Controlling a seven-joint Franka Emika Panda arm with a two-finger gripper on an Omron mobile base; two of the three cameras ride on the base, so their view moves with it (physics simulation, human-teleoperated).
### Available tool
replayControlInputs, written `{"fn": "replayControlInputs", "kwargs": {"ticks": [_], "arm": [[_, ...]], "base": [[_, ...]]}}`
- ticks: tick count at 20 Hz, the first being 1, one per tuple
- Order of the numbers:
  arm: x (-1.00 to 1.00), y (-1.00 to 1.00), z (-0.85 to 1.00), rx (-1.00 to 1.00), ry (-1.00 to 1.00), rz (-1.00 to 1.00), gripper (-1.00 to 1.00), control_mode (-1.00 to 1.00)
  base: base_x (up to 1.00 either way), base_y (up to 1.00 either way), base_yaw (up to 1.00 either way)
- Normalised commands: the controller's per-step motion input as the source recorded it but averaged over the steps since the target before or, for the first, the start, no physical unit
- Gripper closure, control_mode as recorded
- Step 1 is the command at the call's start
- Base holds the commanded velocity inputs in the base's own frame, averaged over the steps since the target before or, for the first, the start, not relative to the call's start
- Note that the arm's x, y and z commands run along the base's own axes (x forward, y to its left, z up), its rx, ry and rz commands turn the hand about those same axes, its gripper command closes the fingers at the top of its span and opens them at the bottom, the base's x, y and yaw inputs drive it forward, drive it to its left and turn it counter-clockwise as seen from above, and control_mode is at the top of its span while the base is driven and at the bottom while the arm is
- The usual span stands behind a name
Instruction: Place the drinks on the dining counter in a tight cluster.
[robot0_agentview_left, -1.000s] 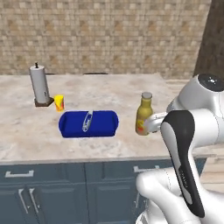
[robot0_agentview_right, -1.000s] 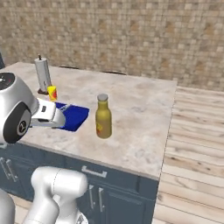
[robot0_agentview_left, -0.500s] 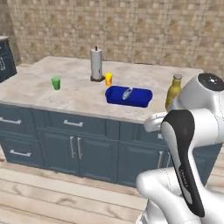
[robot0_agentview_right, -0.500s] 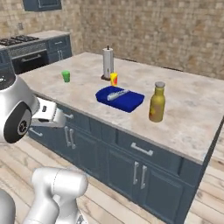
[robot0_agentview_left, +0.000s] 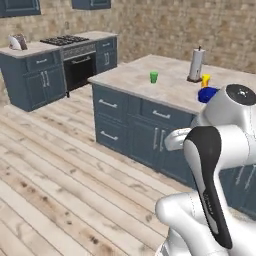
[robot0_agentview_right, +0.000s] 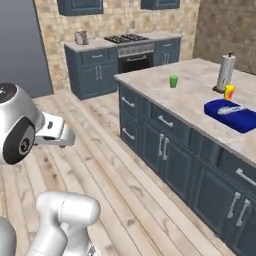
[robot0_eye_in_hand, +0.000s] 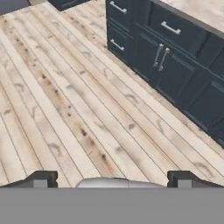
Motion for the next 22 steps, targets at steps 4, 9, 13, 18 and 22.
{"fn": "replayControlInputs", "kwargs": {"ticks": [4, 9, 13, 18, 22], "arm": [[0.0, 0.0, 0.0, 0.0, 0.0, 0.0, -1.0, 1.0], [0.0, 0.0, 0.0, 0.0, 0.0, 0.0, -1.0, 1.0], [0.0, 0.0, 0.0, 0.0, 0.0, 0.0, -1.0, 1.0], [0.0, 0.0, 0.0, 0.0, 0.0, 0.0, -1.0, 1.0], [0.0, 0.0, 0.0, 0.0, 0.0, 0.0, -1.0, 1.0]], "base": [[-0.22, 0.24, 0.84], [0.38, 0.07, 0.92], [0.76, -0.02, 0.91], [1.0, -0.2, 0.83], [1.0, -0.21, 0.77]]}}
